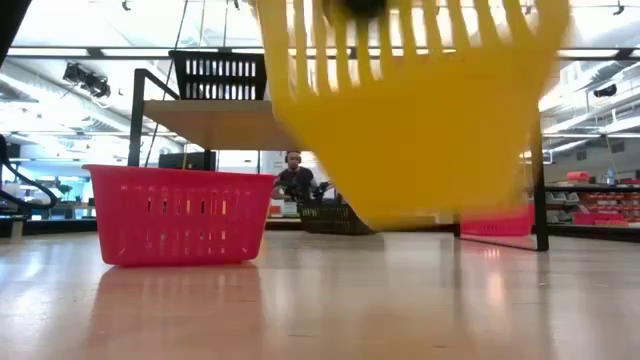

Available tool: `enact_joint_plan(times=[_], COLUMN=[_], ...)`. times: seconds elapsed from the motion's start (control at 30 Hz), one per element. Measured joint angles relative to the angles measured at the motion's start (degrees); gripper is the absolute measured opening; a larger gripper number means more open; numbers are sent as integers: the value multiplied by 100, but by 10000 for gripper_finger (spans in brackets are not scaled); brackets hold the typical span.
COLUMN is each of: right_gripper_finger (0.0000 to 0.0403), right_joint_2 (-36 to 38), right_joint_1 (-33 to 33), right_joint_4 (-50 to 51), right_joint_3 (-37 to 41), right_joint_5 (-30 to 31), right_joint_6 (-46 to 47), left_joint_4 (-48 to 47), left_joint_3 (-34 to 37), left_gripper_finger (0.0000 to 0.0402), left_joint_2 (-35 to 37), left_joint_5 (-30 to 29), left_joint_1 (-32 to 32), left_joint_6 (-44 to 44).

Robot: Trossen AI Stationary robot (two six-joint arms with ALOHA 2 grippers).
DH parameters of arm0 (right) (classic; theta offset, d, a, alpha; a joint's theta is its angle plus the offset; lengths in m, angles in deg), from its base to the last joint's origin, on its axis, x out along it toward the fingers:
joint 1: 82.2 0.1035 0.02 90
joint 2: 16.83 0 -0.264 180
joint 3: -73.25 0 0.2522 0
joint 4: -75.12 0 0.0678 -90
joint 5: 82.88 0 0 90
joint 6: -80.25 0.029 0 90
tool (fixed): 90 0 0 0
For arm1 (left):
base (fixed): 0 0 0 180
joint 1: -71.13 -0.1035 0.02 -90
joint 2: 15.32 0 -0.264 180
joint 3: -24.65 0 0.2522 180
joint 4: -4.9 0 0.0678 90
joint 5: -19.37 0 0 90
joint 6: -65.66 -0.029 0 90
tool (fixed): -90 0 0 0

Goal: Stack baskets on shelf by color
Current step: Put the bottom left yellow basket on the shelf

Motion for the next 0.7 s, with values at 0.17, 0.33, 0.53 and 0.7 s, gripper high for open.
enact_joint_plan(times=[0.17,0.33,0.53,0.7], right_gripper_finger=[113,113,113,113], right_joint_2=[53,75,75,75], right_joint_1=[1,1,1,59], right_joint_4=[-2,-2,-2,0], right_joint_3=[2,2,2,2], right_joint_5=[-133,-75,-77,-80], right_joint_6=[-236,-419,-456,-418], left_joint_4=[-98,-14,-28,87], left_joint_3=[-21,-19,-15,-17], left_gripper_finger=[4,4,4,4], left_joint_2=[570,1006,1192,1495], left_joint_5=[-414,-973,-1113,-1371], left_joint_1=[-78,-236,-624,-721], left_joint_6=[339,389,494,202])
